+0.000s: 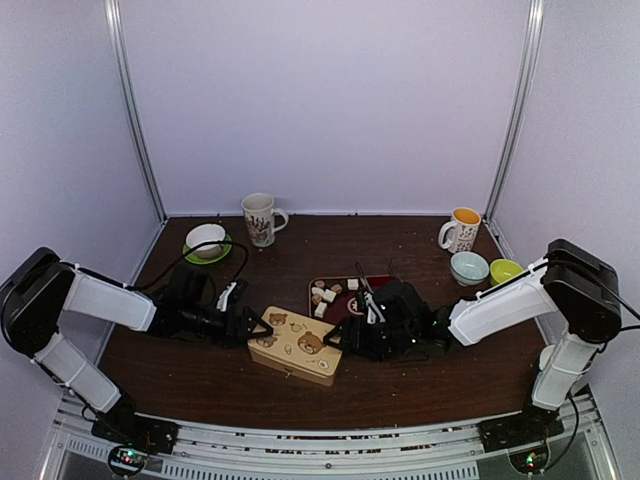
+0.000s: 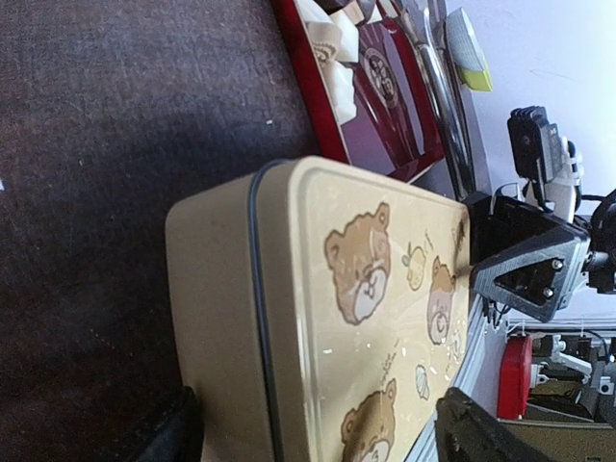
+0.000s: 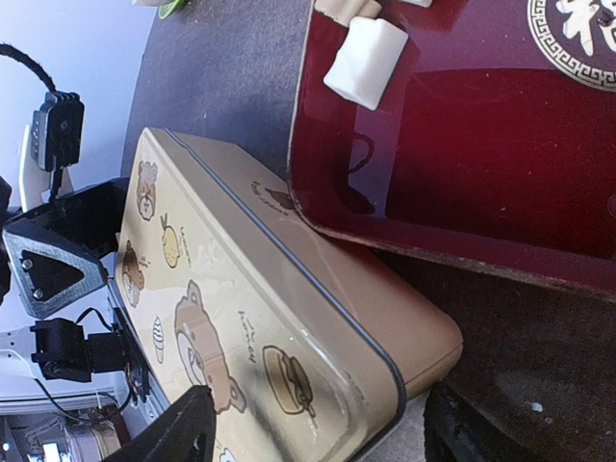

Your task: Pack the chocolate

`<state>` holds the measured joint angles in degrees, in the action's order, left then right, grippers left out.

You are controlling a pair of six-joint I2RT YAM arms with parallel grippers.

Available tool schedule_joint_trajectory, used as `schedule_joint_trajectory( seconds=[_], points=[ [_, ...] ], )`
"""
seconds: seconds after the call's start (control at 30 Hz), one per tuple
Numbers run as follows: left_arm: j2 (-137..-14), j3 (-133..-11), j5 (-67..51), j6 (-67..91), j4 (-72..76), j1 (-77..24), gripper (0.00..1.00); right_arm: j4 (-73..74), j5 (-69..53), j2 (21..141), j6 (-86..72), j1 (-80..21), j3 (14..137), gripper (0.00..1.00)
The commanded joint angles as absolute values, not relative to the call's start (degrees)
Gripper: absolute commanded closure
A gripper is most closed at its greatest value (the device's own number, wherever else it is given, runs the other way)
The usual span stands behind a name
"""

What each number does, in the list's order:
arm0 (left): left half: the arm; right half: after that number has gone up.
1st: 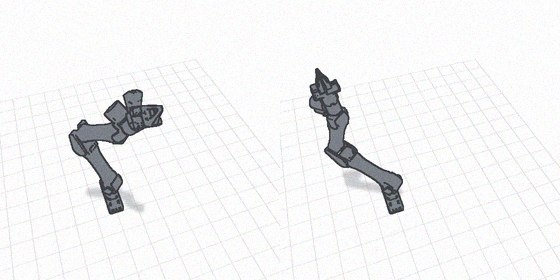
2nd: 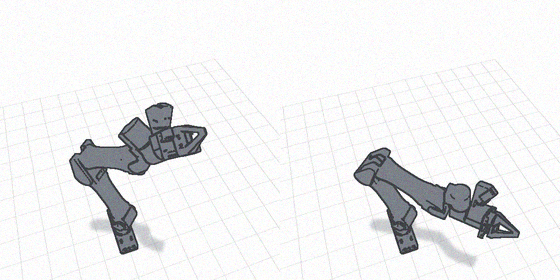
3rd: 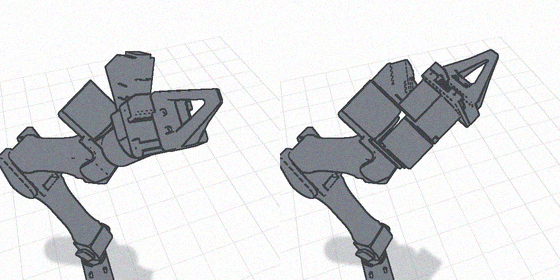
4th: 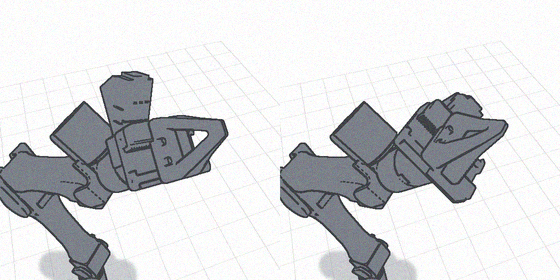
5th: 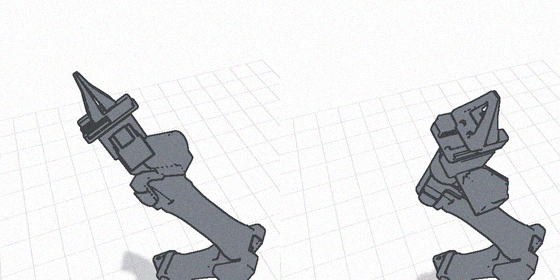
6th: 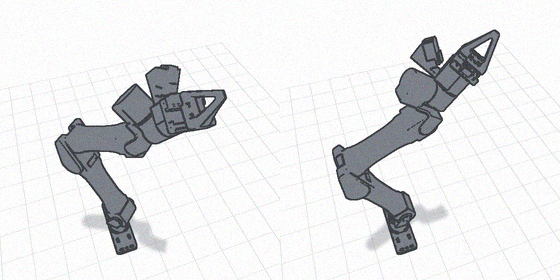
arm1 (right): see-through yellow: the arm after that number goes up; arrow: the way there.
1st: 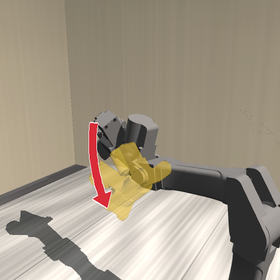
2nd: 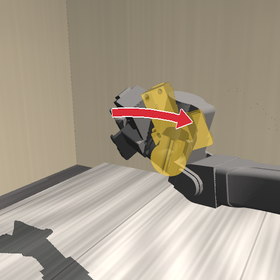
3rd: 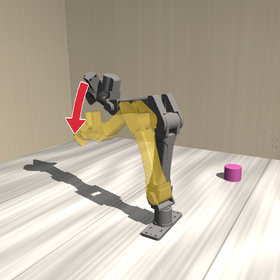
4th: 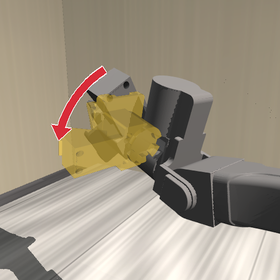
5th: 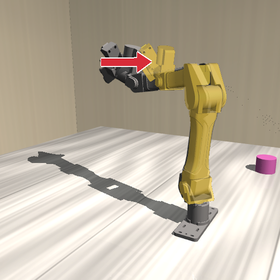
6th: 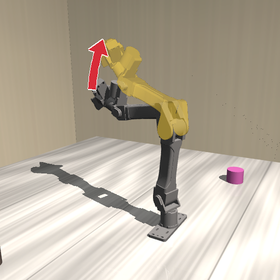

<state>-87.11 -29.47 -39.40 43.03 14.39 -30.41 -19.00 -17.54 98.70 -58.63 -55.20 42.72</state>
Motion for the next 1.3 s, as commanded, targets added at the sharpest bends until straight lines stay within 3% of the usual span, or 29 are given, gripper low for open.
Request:
schedule_joint_trajectory(
  seconds=[0.0, 0.07, 0.33, 0.83, 0.93, 1.27],
  points=[
    [-85.70, -31.42, -38.55, 42.92, 11.98, -30.60, 0.13, -18.46, -16.98, 98.43, -57.03, -55.22, 43.80, 0.25],
    [-85.77, -32.11, -38.08, 43.18, 11.87, -30.31, 0.13, -18.27, -17.20, 98.75, -56.88, -55.26, 44.09, 0.25],
    [-89.87, -32.18, -40.34, 47.11, 18.45, -29.38, 0.28, -18.59, -18.05, 100.63, -56.75, -55.76, 44.96, 0.32],
    [-91.82, -28.39, -38.57, 45.69, 15.98, -29.32, 0.46, -16.35, -18.38, 102.96, -55.71, -56.86, 47.36, 0.41],
    [-91.96, -27.95, -37.18, 44.43, 14.89, -29.32, 0.56, -14.05, -17.70, 103.44, -54.64, -57.34, 48.60, 0.41],
    [-96.65, -24.32, -33.61, 41.70, 17.35, -29.32, 0.59, -13.75, -17.23, 105.10, -54.46, -57.49, 48.76, 0.43]
  ],
)
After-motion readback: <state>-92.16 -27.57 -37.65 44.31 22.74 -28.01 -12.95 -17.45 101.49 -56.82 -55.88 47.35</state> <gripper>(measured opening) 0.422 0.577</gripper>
